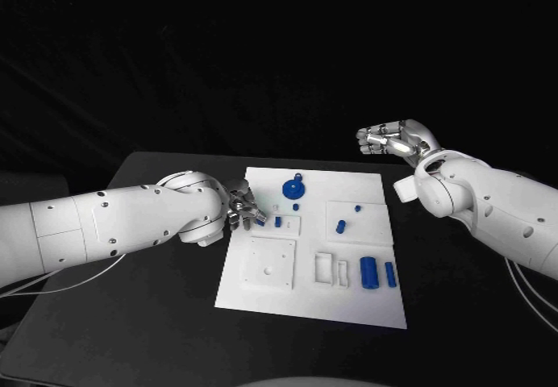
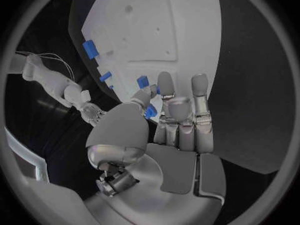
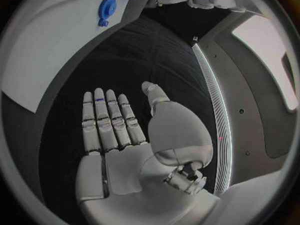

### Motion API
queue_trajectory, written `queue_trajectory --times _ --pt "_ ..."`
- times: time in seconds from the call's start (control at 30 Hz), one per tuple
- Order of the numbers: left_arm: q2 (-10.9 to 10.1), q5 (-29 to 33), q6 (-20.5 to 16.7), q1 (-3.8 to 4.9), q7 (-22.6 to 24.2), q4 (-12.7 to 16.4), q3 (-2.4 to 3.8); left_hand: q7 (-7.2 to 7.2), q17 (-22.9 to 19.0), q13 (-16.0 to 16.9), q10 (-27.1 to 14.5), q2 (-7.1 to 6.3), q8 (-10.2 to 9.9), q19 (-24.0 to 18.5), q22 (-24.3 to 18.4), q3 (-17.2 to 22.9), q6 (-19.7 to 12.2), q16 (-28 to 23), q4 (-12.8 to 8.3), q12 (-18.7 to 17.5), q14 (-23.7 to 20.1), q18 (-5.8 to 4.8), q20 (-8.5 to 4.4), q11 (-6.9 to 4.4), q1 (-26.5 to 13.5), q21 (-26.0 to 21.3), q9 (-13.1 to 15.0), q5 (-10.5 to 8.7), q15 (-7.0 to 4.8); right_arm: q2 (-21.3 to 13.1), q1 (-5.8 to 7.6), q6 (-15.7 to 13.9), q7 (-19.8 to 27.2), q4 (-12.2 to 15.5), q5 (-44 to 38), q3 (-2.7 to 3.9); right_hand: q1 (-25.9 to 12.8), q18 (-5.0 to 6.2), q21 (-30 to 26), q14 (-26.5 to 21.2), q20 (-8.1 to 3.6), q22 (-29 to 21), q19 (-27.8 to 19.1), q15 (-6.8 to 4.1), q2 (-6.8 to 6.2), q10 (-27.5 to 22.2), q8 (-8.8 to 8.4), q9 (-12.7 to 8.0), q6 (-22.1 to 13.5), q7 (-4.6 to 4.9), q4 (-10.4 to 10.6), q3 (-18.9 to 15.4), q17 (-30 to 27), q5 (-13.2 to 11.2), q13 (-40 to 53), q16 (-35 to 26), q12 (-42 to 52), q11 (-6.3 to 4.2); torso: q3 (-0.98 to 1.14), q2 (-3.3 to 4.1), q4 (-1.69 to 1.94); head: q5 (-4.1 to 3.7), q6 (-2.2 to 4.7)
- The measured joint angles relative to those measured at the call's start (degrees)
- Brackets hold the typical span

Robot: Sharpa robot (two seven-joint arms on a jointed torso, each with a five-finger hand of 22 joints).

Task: Assemble the parts on the task board

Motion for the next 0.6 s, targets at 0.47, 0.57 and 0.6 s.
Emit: queue_trajectory --times 0.47,0.57,0.6 --pt "-0.38 -0.52 -0.2 -0.13 -0.15 0.69 0.02 -0.03 -0.01 0.0 0.0 0.0 0.18 0.0 -0.01 0.0 -0.03 0.0 0.0 0.0 -0.07 0.0 0.0 0.0 0.0 0.0 0.0 0.02 0.08 -0.1 -0.01 0.08 0.01 0.04 0.01 0.0 0.0 0.0 0.0 0.0 0.0 0.0 0.0 0.0 0.0 0.0 0.0 0.0 0.0 0.0 0.0 0.0 0.0 0.0 0.0 0.0 0.0 0.0 0.01 0.0 0.0 0.02 -0.16" --pt "-0.4 -0.59 -0.15 -0.16 -0.2 0.74 0.04 -0.08 -0.02 0.0 0.0 0.0 0.18 0.0 -0.01 0.0 -0.08 0.0 0.0 0.0 -0.08 0.0 0.0 0.0 0.0 0.0 0.0 0.01 0.09 -0.11 -0.01 0.1 0.01 0.04 0.01 0.0 0.0 0.0 0.0 0.0 0.0 0.0 0.0 0.0 0.0 0.0 0.0 0.0 0.0 0.0 0.0 0.0 0.0 0.0 0.0 0.0 0.0 0.0 0.01 0.0 0.0 -0.02 -0.23" --pt "-0.41 -0.61 -0.14 -0.17 -0.21 0.75 0.06 0.0 -0.08 0.0 0.0 0.0 0.18 0.0 -0.01 0.0 0.0 0.0 0.0 0.0 -0.08 0.01 0.0 0.0 0.0 0.0 0.0 0.01 0.09 -0.11 -0.02 0.11 0.01 0.04 0.01 0.0 0.0 0.0 0.0 0.0 0.0 0.0 0.0 0.0 0.0 0.0 0.0 0.0 0.0 0.0 0.0 0.0 0.0 0.0 0.0 0.0 0.0 0.0 0.01 0.01 0.0 -0.02 -0.23"
